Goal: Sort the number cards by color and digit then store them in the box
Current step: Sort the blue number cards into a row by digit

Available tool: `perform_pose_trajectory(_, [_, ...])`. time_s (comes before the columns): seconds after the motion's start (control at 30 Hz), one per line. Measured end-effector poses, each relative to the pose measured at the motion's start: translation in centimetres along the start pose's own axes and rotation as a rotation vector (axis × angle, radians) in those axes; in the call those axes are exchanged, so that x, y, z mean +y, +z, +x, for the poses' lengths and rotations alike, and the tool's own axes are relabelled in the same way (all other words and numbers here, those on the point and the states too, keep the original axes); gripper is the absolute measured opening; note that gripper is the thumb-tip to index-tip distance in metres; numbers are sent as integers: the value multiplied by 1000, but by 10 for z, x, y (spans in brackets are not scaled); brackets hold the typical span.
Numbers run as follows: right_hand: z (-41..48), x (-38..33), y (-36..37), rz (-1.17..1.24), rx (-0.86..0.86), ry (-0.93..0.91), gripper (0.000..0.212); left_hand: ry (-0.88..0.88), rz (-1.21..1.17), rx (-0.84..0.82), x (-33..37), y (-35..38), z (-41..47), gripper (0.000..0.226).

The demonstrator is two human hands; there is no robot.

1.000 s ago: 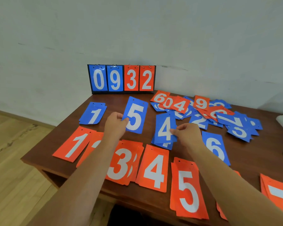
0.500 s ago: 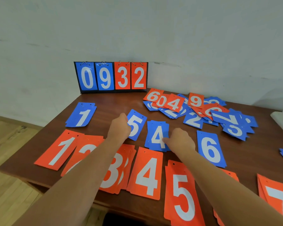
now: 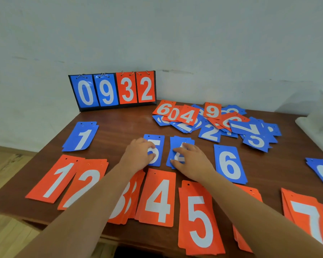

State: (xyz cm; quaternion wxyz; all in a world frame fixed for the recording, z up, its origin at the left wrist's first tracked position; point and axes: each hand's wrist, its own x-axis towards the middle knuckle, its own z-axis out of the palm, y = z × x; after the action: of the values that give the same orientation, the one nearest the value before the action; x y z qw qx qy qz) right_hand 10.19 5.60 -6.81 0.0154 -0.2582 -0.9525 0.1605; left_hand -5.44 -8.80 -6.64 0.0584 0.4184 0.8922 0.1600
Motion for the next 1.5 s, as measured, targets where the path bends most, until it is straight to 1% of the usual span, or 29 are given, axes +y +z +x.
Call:
perform_pose_trajectory(0.17, [-9,15,-7,44,16,31,55,12,-8,-8,13,4,3,37])
perform_pose_trajectory(0.3, [-9,20,-19,185,106,31,51,24,-41,108,27,2,10,34])
perform_pose_trajectory(0.4, [-2,32,-38,166,186,53,47,29,-53,110,40,-3,22,31])
perform_pose_trajectory(0.43, [0,37,-43,159,183,63,47,-18,-56,90,45,-4,25,36])
perform_pose_trajectory(0.47, [2,39,-45,151,172,72,47,-94,-48,59,48,-3,28,47])
perform_pose_trajectory(0.53, [3,40,-42,108,140,93,51,-284,40,-33,53,0,32,76])
perform_pose_trajectory(0.57, [3,38,-38,64,121,100,53,-357,93,-74,54,1,34,87])
perform_pose_trajectory(0.6, [3,35,-32,19,94,109,56,-412,123,-96,53,2,35,94])
perform_pose_trajectory(0.7, [3,26,-21,-71,33,144,57,-513,108,-136,48,2,41,99])
perform_pose_trajectory(0.77, [4,19,-17,-76,39,147,52,-558,83,-157,48,2,42,102])
perform_pose_trajectory(0.83, [5,14,-13,-68,51,135,49,-598,68,-134,49,2,41,103])
perform_pose_trajectory(0.9, [6,9,-10,-48,67,123,48,-635,67,-125,48,-2,40,103])
perform_pose_trajectory(0.97, [7,5,-8,-26,83,141,49,-659,56,-150,44,-7,39,103])
perform_pose_trajectory(1.03, [7,3,-6,-4,98,166,51,-664,6,-138,38,-9,37,96])
perform_pose_trajectory(1.07, [7,2,-6,4,101,171,51,-662,-55,-97,34,-10,36,87])
perform_pose_trajectory(1.17, [8,-2,-5,57,80,178,49,-589,-363,121,25,-16,28,39])
perform_pose_trajectory(1.2, [9,-3,-6,92,75,182,48,-554,-445,186,23,-20,26,28])
perform_pose_trajectory(1.23, [10,-3,-7,140,86,187,45,-524,-509,254,23,-26,23,24])
perform_pose_trajectory(1.27, [11,-3,-10,193,132,195,40,-495,-572,327,25,-34,21,22])
perform_pose_trajectory(1.33, [11,-3,-21,342,259,226,36,-465,-724,427,32,-51,19,20])
perform_pose_trajectory(1.37, [10,-3,-29,498,284,247,38,-455,-807,439,38,-57,19,19])
perform_pose_trajectory(1.4, [8,-4,-36,704,256,264,39,-445,-875,421,46,-60,18,17])
perform_pose_trajectory(1.43, [5,-5,-42,889,204,270,38,-434,-920,368,55,-60,17,14])
perform_pose_trajectory(1.47, [1,-6,-48,990,162,260,37,-416,-954,299,66,-58,17,13])
perform_pose_trajectory(1.5, [-1,-5,-50,1024,149,241,33,-395,-979,225,77,-54,17,12])
